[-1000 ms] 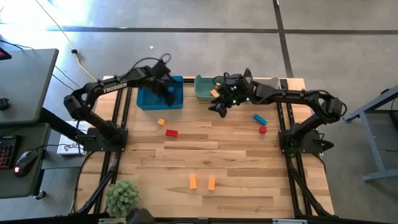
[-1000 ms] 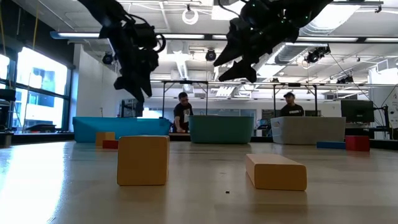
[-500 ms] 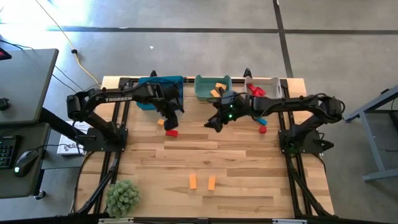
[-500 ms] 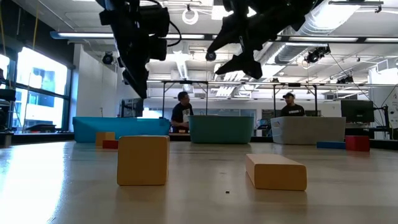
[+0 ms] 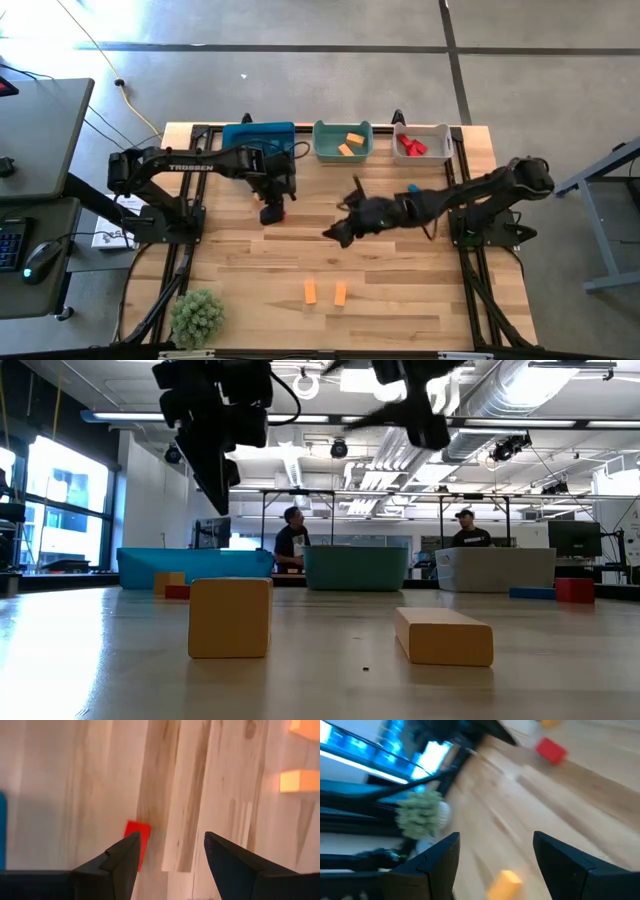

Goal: Sort & place blocks by color
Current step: Put the yellow block into the green bin

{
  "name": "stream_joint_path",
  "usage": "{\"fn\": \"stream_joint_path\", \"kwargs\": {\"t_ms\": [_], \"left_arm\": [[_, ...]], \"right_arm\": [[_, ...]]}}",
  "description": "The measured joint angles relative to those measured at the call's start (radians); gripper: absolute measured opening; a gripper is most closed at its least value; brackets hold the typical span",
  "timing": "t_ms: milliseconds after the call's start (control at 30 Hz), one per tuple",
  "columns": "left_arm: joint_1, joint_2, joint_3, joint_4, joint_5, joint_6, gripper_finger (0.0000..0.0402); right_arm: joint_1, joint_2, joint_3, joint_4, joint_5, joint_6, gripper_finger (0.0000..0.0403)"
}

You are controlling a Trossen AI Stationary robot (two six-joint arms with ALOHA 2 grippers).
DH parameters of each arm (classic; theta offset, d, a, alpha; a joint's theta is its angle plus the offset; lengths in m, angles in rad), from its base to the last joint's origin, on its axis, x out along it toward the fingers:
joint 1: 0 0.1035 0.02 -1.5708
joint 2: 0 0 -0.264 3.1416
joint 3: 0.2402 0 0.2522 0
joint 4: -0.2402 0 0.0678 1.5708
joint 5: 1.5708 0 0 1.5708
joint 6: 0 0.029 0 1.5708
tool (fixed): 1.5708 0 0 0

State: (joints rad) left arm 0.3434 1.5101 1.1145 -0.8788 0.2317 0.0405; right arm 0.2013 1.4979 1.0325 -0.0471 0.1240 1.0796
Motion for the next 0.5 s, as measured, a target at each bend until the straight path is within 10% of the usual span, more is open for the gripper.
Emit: {"fn": "stream_joint_path", "kwargs": {"t_ms": [267,500], "left_arm": [[-0.004,-0.007,0.0,-0.057,-0.054,0.016,0.0209],[-0.003,-0.068,0.0,-0.083,-0.124,0.004,0.0209]], "right_arm": [[0.152,0.0,0.008,0.211,0.29,0.023,0.024],[0.201,0.09,0.235,0.039,0.341,-0.03,0.024]]}}
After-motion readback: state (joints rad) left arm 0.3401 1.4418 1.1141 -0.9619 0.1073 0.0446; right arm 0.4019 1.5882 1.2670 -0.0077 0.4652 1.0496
